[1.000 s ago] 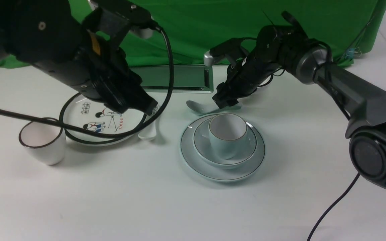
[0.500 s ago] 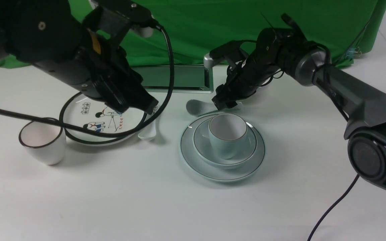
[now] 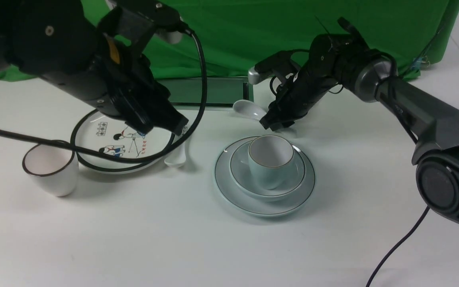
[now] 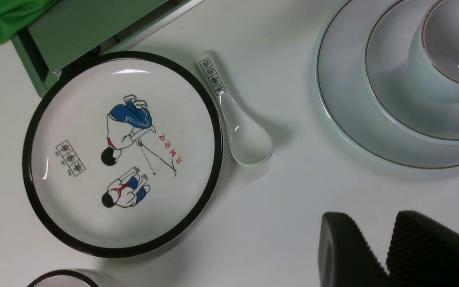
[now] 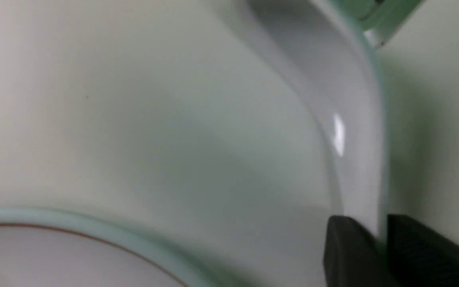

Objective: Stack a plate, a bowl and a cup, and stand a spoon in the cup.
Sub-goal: Use the right arm to grab a blue soup spoon

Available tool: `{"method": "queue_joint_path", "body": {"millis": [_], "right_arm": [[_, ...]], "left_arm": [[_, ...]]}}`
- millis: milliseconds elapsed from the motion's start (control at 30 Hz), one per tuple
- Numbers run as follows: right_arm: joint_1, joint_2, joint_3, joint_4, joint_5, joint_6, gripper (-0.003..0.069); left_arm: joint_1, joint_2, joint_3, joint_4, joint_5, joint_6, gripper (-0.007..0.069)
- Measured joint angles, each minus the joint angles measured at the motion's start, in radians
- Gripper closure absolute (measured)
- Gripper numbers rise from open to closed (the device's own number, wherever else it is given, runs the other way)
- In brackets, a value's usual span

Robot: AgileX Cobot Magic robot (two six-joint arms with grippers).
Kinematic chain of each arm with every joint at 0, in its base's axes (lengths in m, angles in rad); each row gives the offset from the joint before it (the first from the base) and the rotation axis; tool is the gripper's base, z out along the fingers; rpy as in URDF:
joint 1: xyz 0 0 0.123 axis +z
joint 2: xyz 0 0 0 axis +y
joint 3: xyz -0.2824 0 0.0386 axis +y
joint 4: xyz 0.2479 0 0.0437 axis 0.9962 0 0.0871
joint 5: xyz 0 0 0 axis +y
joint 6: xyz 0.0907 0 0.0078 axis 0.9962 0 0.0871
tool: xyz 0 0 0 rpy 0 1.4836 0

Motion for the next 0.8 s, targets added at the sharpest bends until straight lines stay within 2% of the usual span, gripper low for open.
{"method": "queue_joint_path", "body": {"millis": [67,367,633,800], "right_arm": [[-0.001,0.000,0.000,0.000,0.006,-0.005,0.0583],[-0.001,-0.054,0.000,0.003,0.032,-0.027,0.0583],[-0.019,-0.160,0.012,-0.022,0.254,-0.096,0.0583],[-0.082,-0.183,0.145,-0.036,0.293,-0.102,0.0583]], "left_arm": [[0.000,0.000,0.000,0.000,-0.001,0.000,0.0494],[0.000,0.000,0.000,0.018,-0.005,-0.003,0.0493],[0.000,-0.040,0.009,0.018,-0.083,-0.056,0.0493],[0.000,-0.117,0.082,0.008,-0.121,-0.079,0.0493]]}}
